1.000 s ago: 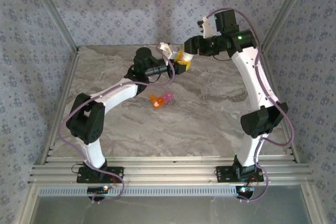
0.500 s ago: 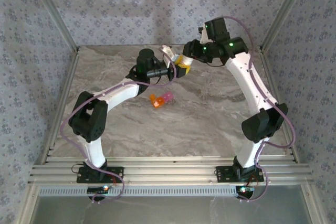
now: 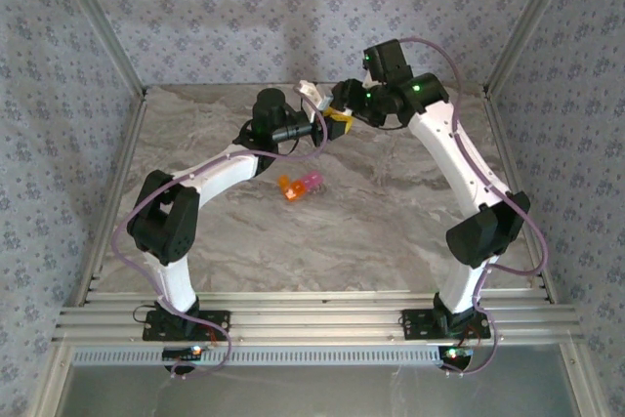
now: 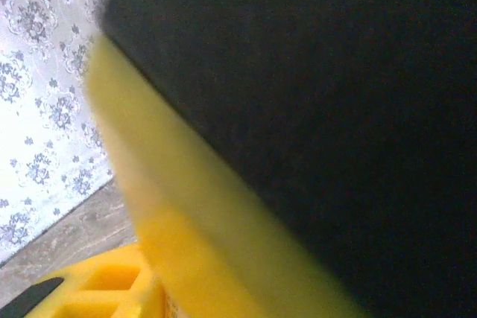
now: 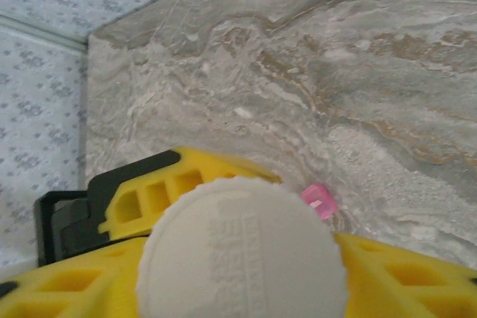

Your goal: Sort the pills into containers

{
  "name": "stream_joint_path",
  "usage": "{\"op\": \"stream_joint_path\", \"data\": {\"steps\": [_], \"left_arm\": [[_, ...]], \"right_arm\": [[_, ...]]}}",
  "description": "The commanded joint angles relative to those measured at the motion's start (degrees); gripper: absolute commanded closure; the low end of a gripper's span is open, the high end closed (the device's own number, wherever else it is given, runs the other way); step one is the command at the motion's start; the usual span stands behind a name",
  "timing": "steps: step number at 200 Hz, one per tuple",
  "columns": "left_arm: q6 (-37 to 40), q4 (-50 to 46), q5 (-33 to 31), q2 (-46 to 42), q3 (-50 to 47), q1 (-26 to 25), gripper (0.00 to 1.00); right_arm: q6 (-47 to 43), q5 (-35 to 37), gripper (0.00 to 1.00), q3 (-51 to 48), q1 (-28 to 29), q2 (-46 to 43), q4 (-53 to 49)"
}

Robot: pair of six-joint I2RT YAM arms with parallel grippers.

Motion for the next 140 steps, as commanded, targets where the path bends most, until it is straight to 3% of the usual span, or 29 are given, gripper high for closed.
{"op": "stream_joint_path", "data": {"steps": [1, 72, 111, 140], "left_arm": [[0.94, 2.82, -0.09, -0.27, 2.02, -0.31, 1.00], [0.12, 3.29, 1.80, -0.72, 2.09, -0.25, 1.00], [-2.62, 4.83, 4.72, -0.75, 2.43, -0.07, 1.00], [-3.57, 4.84, 5.94, -0.58, 2.79, 0.00, 1.00]], "right_arm": [[-2.72, -4.42, 0.28, 3.30, -2.40, -2.16, -0.53], [-13.61, -16.51, 0.22, -3.32, -11.06, -9.56, 6.38], [-22.47, -26.06, 0.23, -2.11, -14.39, -7.66, 5.47], [-26.00, -27.53, 0.23, 3.61, -13.95, -3.57, -0.11]]}}
